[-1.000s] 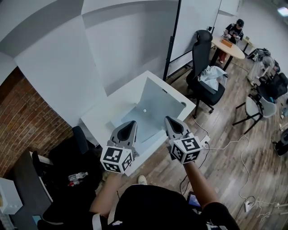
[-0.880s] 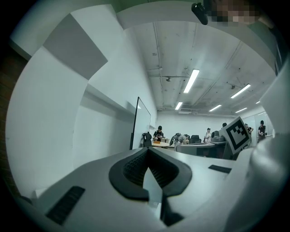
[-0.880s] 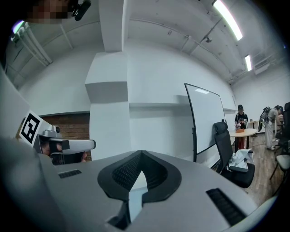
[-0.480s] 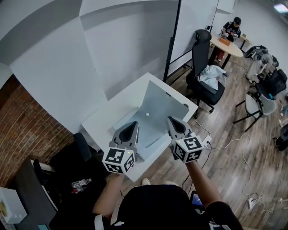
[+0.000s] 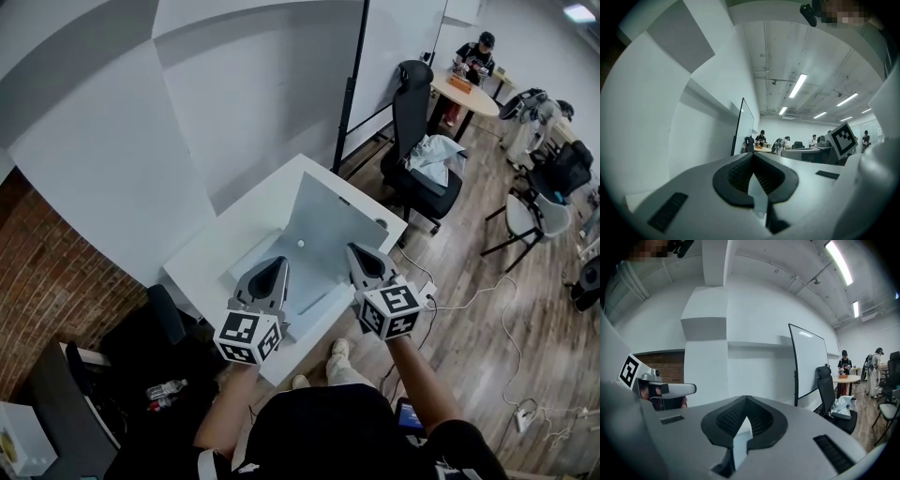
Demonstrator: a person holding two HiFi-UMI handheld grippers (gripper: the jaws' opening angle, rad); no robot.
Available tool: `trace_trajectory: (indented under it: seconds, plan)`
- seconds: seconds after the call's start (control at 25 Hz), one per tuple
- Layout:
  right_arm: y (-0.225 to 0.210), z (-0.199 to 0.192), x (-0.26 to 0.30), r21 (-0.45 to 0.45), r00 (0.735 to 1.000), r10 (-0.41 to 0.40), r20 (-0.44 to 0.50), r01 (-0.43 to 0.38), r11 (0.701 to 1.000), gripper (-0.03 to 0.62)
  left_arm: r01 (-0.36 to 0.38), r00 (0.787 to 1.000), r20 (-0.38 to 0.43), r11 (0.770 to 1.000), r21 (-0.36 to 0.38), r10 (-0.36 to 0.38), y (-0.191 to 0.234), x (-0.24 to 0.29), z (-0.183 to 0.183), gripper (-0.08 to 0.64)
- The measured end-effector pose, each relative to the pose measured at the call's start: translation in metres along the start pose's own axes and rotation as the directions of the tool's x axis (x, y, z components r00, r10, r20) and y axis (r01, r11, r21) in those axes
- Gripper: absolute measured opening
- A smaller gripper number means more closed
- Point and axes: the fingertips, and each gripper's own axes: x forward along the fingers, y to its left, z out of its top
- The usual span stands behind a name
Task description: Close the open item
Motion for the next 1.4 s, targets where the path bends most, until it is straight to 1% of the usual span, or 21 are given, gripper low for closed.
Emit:
trace_trajectory:
  seconds: [0.32,0.68,1.0,1.4]
  plan:
    - [-0.04,-0.005,0.011,0.016,1.0,-0.012,-0.004,0.012,1.0,0.037,0.006,1.0,-0.016,1.0,-0.003,-0.006,-0.006,0.038,-0.007,0.009]
    - [-0.099,-0.004,0.021,0.032,1.0,-0.029,-0.012,0.03,0.999,0.037,0.021,0.999,-0.034,1.0,-0.003,-0.021,-0.022,0.094,-0.012,0.009]
    - [-0.152,-0.009,0.029,0.047,0.999,-0.05,-0.022,0.051,0.998,0.037,0.035,0.998,-0.056,0.999,-0.011,-0.036,-0.035,0.144,-0.023,0.009]
    - [-0.213,-0.025,0.042,0.084,0.996,-0.072,-0.049,0.076,0.994,0.037,0.048,0.994,-0.098,0.999,-0.026,-0.05,-0.046,0.198,-0.044,0.009]
